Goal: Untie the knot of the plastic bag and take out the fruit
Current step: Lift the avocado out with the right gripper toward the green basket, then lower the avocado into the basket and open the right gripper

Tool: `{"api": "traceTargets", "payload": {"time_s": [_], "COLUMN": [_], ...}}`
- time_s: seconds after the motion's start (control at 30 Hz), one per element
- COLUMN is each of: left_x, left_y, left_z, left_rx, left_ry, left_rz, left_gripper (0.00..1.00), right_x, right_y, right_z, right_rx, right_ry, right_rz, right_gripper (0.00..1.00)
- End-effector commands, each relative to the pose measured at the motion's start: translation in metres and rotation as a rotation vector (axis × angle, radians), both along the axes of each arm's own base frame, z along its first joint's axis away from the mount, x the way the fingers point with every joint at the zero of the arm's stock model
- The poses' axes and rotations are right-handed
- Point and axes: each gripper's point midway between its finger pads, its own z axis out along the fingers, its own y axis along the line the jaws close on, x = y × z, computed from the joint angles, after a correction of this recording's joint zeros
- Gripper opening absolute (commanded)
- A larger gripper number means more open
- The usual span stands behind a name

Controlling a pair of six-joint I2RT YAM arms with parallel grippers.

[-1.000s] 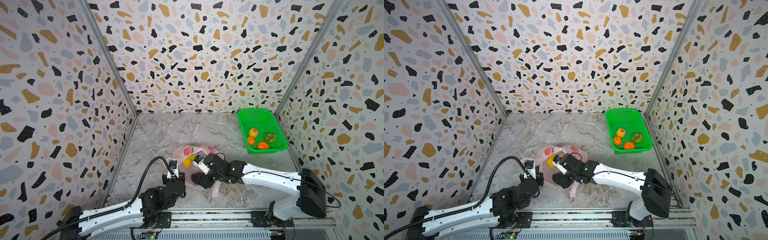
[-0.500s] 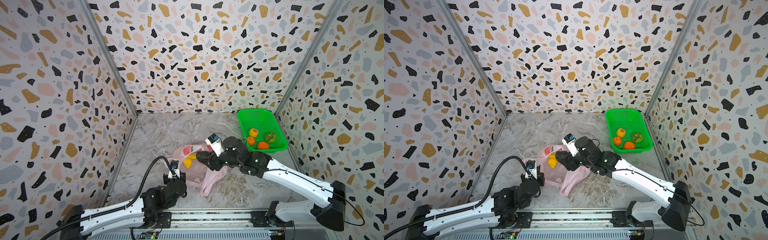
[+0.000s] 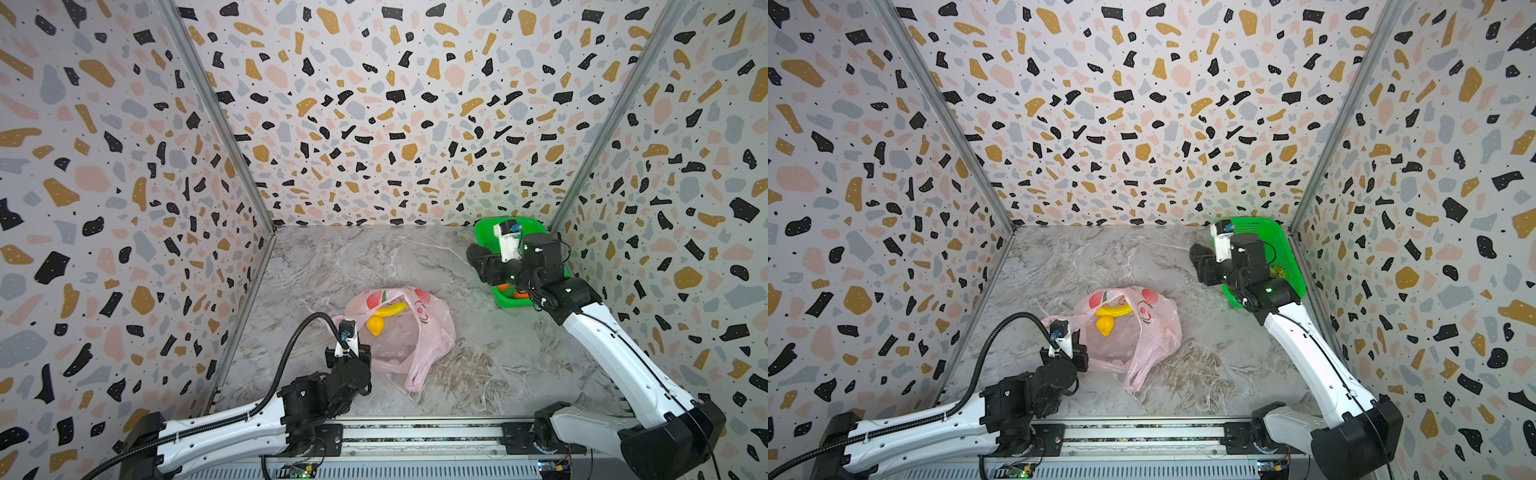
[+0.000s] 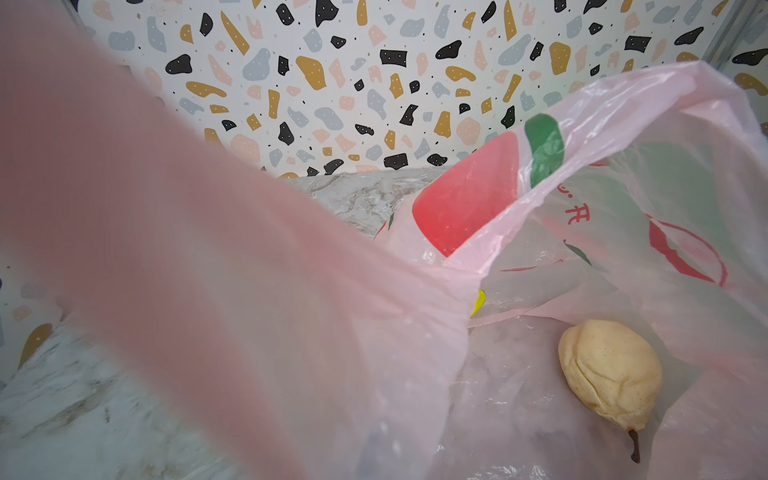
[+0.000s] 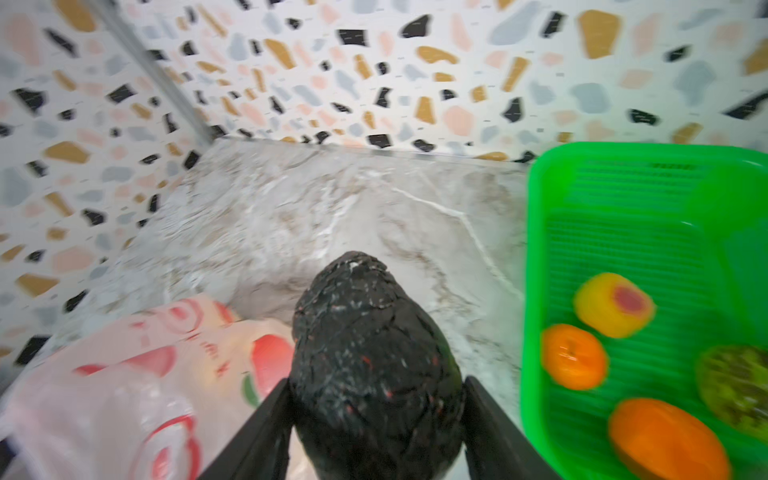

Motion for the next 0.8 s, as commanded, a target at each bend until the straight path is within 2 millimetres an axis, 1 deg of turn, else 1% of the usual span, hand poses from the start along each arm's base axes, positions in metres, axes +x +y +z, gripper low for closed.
{"api": "traceTargets", "payload": {"time_s": [0.0,0.07,0.17,0.33,0.4,0.5,0.63,0.77], "left_x": [0.000,0.000,0.000,-0.001,-0.001,-0.001,0.000,0.000], "left_y": [-0.001,-0.001,0.000,0.002,0.002,0.002,0.001,0.001], "left_z": [0.005,0.006,0.007,0.008,0.008,0.008,0.008,0.009], "left_rx": [-0.023,-0.023,-0.022,-0.030,-0.029,-0.032,-0.031,-0.032], "left_ry": [-0.018,-0.020,-0.022,-0.027,-0.027,-0.028,-0.029,-0.031], "left_rz": [0.000,-0.001,0.000,0.004,0.004,0.001,-0.002,-0.001], "left_gripper": [0.00,0.00,0.00,0.00,0.00,0.00,0.00,0.00], "right_x": [0.025,0.041,0.059,0.083,0.090,0.098,0.112,0.119], "right_y": [-0.039,-0.063,-0.091,-0.128,-0.139,-0.154,-0.162,-0.167], "right_z": [-0.017,-0.032,-0.049,-0.075,-0.086,-0.097,-0.110,-0.121], "right_rx": [-0.007,0.009,-0.005,-0.042,-0.019,0.011,0.019,0.001], "right_ry": [0.006,0.028,0.042,0.086,0.109,0.119,0.156,0.178], "right_rz": [-0.106,-0.176,-0.261,-0.364,-0.383,-0.417,-0.422,-0.433], "right_gripper": [0.63,0.63,0.63,0.63,0.63,0.63,0.63,0.63]}}
